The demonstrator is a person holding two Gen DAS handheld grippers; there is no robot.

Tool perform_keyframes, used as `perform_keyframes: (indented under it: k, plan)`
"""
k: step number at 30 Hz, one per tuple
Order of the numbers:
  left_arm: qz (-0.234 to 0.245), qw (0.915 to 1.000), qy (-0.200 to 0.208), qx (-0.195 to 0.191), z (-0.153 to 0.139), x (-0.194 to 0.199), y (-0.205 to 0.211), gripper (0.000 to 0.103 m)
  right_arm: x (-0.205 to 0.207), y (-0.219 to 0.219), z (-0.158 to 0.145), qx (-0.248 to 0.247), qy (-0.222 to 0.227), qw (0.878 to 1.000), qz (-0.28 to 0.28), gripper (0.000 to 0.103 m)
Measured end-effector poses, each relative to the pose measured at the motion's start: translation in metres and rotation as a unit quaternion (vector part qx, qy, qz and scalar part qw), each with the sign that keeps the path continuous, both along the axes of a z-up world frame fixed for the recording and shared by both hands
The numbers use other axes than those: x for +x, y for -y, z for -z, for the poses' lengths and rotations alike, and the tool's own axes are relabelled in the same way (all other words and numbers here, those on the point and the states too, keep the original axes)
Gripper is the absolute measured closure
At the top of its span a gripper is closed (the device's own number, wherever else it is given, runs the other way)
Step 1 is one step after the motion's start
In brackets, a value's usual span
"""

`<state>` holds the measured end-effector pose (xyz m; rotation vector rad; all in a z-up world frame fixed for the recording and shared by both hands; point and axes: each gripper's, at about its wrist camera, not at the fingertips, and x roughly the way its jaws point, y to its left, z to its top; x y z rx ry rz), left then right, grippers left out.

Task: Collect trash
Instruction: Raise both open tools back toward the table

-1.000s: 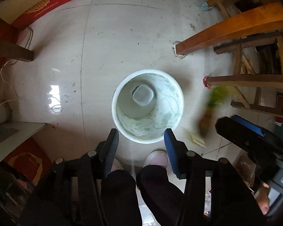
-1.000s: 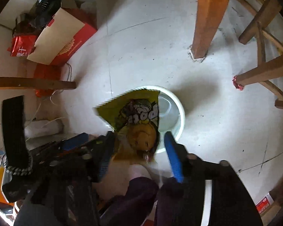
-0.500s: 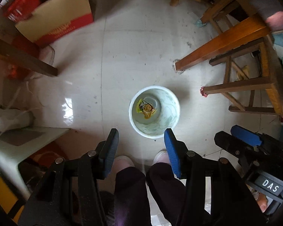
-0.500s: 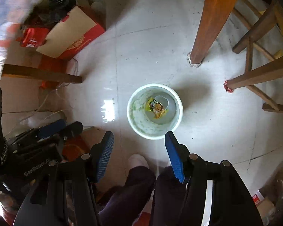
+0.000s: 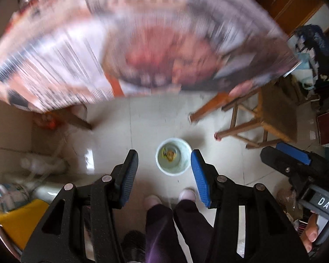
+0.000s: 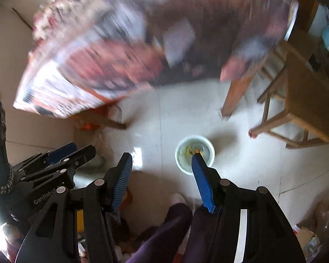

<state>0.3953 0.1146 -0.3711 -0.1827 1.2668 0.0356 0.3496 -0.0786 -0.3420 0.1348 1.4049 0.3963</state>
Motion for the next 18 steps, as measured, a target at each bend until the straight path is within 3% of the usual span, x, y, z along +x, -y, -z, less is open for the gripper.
perform_keyframes:
  k: [9, 18]
  plan:
    - [0.007, 0.9922, 0.124, 0.005, -0.143, -0.024, -0.009, 0.054, -0.011, -0.009, -0.151, 0.008, 0.129, 0.992, 0.015, 0.05]
    - [0.04, 0.9719, 0.231, 0.026, -0.243, -0.045, -0.007, 0.046, -0.023, -0.002, -0.243, 0.015, 0.236, 0.97, 0.049, 0.05]
